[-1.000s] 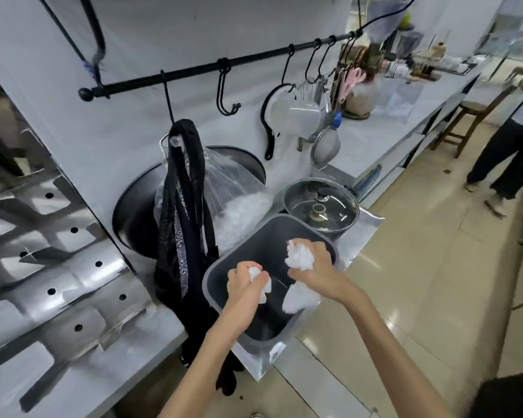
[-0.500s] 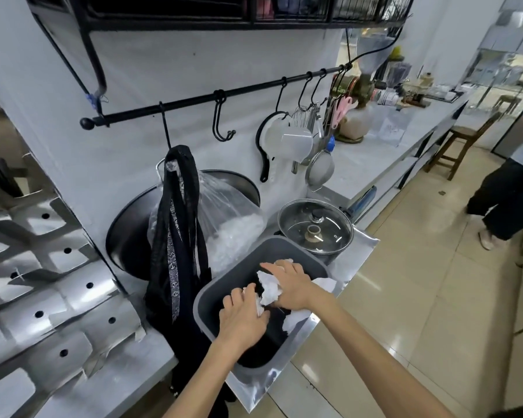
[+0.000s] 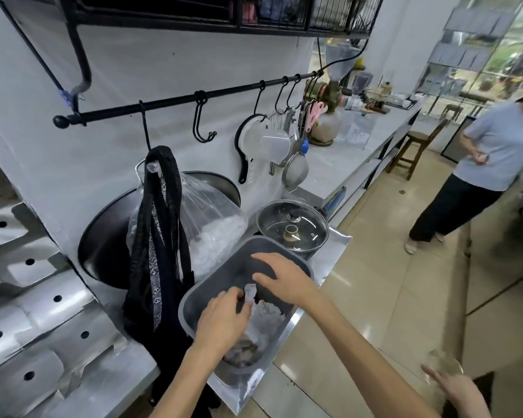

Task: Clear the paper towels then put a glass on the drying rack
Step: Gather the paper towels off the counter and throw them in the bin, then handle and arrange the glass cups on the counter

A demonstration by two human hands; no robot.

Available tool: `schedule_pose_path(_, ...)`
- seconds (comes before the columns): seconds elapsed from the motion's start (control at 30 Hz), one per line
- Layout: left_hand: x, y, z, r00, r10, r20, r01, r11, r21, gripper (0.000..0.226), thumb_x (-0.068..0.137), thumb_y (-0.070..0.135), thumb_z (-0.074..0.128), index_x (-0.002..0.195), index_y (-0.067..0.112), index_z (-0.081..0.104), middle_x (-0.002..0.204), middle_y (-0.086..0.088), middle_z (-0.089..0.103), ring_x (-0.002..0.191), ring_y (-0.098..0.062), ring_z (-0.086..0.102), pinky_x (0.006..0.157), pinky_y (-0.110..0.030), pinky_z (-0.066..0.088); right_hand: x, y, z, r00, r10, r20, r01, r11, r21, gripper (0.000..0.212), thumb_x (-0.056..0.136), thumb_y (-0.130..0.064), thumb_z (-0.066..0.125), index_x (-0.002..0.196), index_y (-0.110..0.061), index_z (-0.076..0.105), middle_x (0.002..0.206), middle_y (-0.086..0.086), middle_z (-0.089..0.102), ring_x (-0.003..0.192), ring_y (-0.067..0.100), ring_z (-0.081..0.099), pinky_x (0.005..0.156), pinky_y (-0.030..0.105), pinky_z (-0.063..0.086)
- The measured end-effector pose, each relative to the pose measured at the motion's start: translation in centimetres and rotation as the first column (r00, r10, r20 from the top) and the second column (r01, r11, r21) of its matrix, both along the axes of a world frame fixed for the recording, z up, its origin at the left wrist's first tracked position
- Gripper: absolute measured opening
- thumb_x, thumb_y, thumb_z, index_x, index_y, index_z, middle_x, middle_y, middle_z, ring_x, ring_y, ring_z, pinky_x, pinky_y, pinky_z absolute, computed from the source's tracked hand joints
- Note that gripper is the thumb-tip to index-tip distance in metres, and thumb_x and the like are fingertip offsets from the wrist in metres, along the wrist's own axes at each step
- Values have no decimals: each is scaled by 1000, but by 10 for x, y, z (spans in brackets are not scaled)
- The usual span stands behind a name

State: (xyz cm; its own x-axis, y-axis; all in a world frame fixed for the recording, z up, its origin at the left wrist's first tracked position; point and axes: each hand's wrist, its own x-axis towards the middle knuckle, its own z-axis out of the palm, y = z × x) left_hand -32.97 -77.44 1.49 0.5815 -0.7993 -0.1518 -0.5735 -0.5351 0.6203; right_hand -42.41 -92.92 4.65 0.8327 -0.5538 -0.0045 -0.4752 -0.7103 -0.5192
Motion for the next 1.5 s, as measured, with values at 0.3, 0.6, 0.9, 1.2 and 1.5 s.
schedule_pose_path(0.3, 19, 62, 43, 996, 84, 20, -70, 920, -386, 43, 103, 33, 51, 63, 18, 42, 62, 3, 46, 58, -15, 48, 55, -37, 35, -20, 88, 35, 846, -390, 365, 276, 904, 327, 24, 91, -43, 56, 74, -26, 56, 65, -15, 55, 59, 2, 49, 64, 22, 45)
schedule_pose_path(0.6, 82, 261, 48, 964, 170, -203, -232, 912, -339, 42, 101, 32, 49, 63, 16, 42, 53, 6, 37, 49, -10, 33, 52, -33, 29, 34, 283, 26, 853, -416, 315, 195, 814, 547, 36, 98, -21, 51, 69, -3, 40, 62, 3, 41, 59, 13, 39, 61, 30, 36)
schedule_pose_path(0.9, 140, 542, 20, 795, 587, -152, -606, 779, -158, 52, 101, 19, 57, 58, 27, 31, 51, 5, 36, 50, -10, 35, 54, -28, 30, 137, 498, -41, 996, -5, 93, -59, 745, 664, 38, 97, -14, 56, 62, -12, 42, 62, 9, 39, 59, 12, 39, 61, 30, 34)
schedule_pose_path(1.2, 133, 683, 0, 433, 893, -123, -901, 426, -82, 38, 101, 28, 51, 70, 5, 54, 65, -10, 56, 63, -23, 54, 60, -38, 44, 221, 593, -57, 817, 576, 24, -431, 583, 689, 22, 92, -35, 62, 75, -21, 61, 69, 2, 64, 63, 12, 59, 63, 23, 48)
schedule_pose_path(1.5, 135, 738, 5, 193, 980, -56, -950, 173, -260, 25, 99, 8, 60, 101, 32, 65, 98, 21, 62, 93, -4, 59, 76, -15, 46, 310, 637, -47, 679, 734, 18, -586, 528, 615, 12, 93, -33, 62, 82, -37, 66, 87, -19, 70, 81, 0, 68, 67, 10, 49)
